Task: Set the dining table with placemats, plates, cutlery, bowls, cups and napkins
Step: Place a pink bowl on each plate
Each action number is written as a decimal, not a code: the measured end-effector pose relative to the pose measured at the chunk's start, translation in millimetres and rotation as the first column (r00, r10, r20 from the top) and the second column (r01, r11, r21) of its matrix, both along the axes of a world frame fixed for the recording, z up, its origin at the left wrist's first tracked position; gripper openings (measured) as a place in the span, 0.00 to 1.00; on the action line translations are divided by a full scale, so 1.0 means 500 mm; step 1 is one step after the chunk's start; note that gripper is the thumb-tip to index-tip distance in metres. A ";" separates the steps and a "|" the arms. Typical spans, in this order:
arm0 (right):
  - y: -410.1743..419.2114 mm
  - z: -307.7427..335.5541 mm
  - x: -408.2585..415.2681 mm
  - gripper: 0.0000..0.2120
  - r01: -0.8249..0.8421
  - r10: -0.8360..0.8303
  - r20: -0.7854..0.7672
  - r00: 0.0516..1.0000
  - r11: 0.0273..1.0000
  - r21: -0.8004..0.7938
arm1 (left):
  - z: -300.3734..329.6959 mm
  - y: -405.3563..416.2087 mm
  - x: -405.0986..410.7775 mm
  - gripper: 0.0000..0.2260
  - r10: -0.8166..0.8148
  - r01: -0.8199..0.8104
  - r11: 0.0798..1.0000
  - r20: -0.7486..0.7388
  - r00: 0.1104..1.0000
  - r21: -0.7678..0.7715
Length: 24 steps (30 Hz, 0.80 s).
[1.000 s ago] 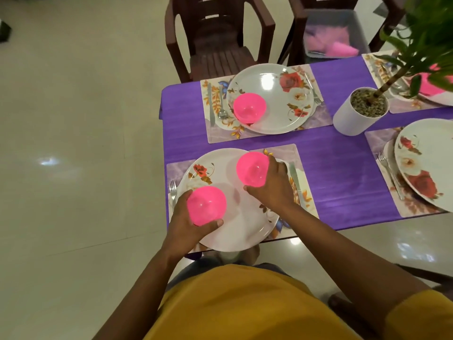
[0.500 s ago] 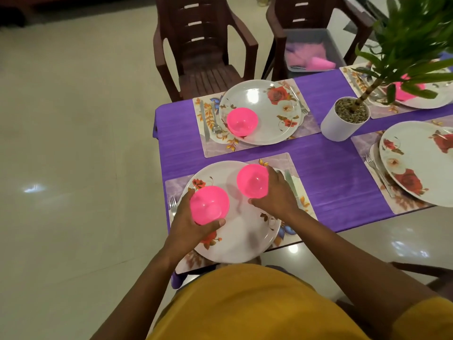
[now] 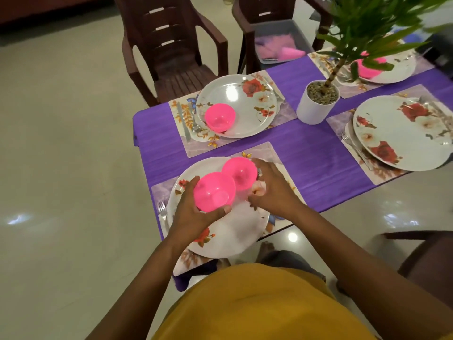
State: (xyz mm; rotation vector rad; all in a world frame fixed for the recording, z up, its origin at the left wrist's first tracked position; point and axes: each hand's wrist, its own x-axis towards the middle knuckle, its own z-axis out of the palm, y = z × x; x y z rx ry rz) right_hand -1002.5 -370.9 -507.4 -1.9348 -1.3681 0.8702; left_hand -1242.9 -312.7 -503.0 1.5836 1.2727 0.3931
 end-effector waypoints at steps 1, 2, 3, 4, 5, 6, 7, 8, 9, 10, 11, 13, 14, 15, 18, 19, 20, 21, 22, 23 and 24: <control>-0.011 0.004 0.010 0.47 -0.030 0.030 -0.040 0.999 0.999 -0.010 | 0.004 -0.001 0.018 0.55 -0.018 0.018 1.000 0.008 1.000 0.000; -0.025 0.010 0.023 0.48 -0.059 0.057 -0.074 0.996 0.998 -0.022 | 0.008 -0.003 0.041 0.53 -0.044 0.044 0.999 0.021 0.999 0.001; -0.036 0.014 0.034 0.50 -0.088 0.084 -0.101 0.991 0.996 -0.034 | 0.013 -0.005 0.063 0.50 -0.068 0.068 0.998 0.034 0.997 0.003; -0.046 0.019 0.042 0.51 -0.113 0.108 -0.121 0.987 0.993 -0.035 | 0.018 -0.006 0.085 0.47 -0.091 0.091 0.996 0.038 0.995 0.003; -0.058 0.025 0.059 0.51 -0.122 0.118 -0.139 0.983 0.992 -0.022 | 0.022 -0.010 0.115 0.47 -0.115 0.115 0.993 0.036 0.993 0.002; -0.068 0.027 0.074 0.50 -0.123 0.121 -0.149 0.981 0.992 -0.003 | 0.028 -0.014 0.144 0.48 -0.135 0.135 0.991 0.030 0.990 -0.003; -0.079 0.033 0.096 0.49 -0.114 0.116 -0.161 0.980 0.993 0.019 | 0.030 -0.018 0.179 0.48 -0.151 0.151 0.988 0.027 0.988 -0.008; -0.089 0.035 0.118 0.48 -0.094 0.098 -0.164 0.982 0.995 0.030 | 0.032 -0.023 0.212 0.46 -0.163 0.164 0.986 0.035 0.986 -0.016; -0.097 0.036 0.139 0.47 -0.070 0.075 -0.164 0.984 0.997 0.036 | 0.033 -0.028 0.241 0.45 -0.177 0.178 0.984 0.051 0.983 -0.022; -0.111 0.037 0.170 0.46 -0.038 0.043 -0.168 0.985 0.999 0.034 | 0.034 -0.038 0.281 0.45 -0.191 0.193 0.981 0.070 0.979 -0.029; -0.124 0.037 0.199 0.46 -0.012 0.016 -0.164 0.986 1.000 0.022 | 0.035 -0.050 0.316 0.45 -0.200 0.203 0.978 0.082 0.976 -0.037; -0.152 0.034 0.272 0.51 0.031 -0.028 -0.151 0.988 0.999 0.014 | 0.035 -0.071 0.397 0.44 -0.201 0.209 0.976 0.111 0.973 -0.062; -0.162 0.030 0.305 0.52 0.041 -0.038 -0.146 0.989 0.999 0.014 | 0.032 -0.080 0.429 0.40 -0.195 0.206 0.976 0.129 0.972 -0.076; -0.177 0.028 0.348 0.53 0.056 -0.052 -0.147 0.988 0.998 0.022 | 0.029 -0.092 0.472 0.37 -0.195 0.208 0.975 0.144 0.970 -0.083; -0.215 0.028 0.459 0.52 0.088 -0.083 -0.168 0.982 0.996 0.023 | 0.031 -0.124 0.581 0.34 -0.204 0.219 0.971 0.143 0.968 -0.097; -0.224 0.030 0.487 0.53 0.089 -0.083 -0.172 0.982 0.996 0.023 | 0.033 -0.133 0.611 0.30 -0.202 0.219 0.970 0.148 0.968 -0.107; -0.234 0.034 0.521 0.53 0.092 -0.086 -0.179 0.980 0.996 0.020 | 0.033 -0.142 0.646 0.26 -0.188 0.209 0.970 0.163 0.969 -0.124; -0.242 0.035 0.549 0.52 0.098 -0.093 -0.185 0.978 0.995 0.020 | 0.032 -0.148 0.677 0.23 -0.173 0.199 0.970 0.179 0.968 -0.139; -0.250 0.035 0.580 0.50 0.104 -0.097 -0.194 0.976 0.994 0.024 | 0.030 -0.152 0.709 0.22 -0.160 0.188 0.971 0.186 0.970 -0.147; -0.256 0.035 0.605 0.49 0.106 -0.099 -0.203 0.974 0.994 0.026 | 0.028 -0.154 0.734 0.23 -0.154 0.182 0.971 0.180 0.971 -0.153; -0.261 0.035 0.626 0.47 0.111 -0.104 -0.212 0.972 0.994 0.021 | 0.028 -0.156 0.755 0.26 -0.149 0.179 0.971 0.178 0.973 -0.161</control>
